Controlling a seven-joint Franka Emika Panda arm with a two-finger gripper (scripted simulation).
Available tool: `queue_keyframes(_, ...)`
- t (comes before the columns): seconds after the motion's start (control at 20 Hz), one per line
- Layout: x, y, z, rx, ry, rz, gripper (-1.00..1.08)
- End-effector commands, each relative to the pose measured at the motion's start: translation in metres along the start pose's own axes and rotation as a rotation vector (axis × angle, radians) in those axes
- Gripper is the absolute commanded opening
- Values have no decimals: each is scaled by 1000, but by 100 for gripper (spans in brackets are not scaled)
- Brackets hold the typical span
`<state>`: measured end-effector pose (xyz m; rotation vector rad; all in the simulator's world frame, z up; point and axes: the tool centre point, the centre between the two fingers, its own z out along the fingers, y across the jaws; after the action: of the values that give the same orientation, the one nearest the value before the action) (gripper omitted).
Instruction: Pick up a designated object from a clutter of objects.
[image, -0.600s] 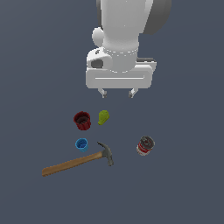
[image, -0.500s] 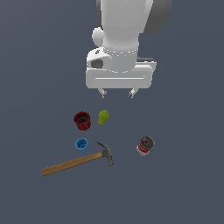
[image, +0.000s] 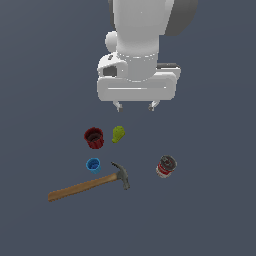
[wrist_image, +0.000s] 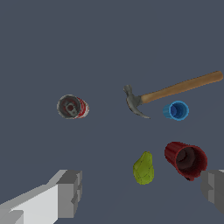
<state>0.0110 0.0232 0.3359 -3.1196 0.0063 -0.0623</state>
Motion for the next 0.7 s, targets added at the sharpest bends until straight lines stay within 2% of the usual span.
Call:
queue_keyframes(0.0, 0, 0, -1, 2, 0, -1, 100)
queue_keyframes(0.3, -1, 4, 11, 1, -1, 31, 100)
queue_keyframes(0.65, -10, 17, 48, 0, -6, 137, 100)
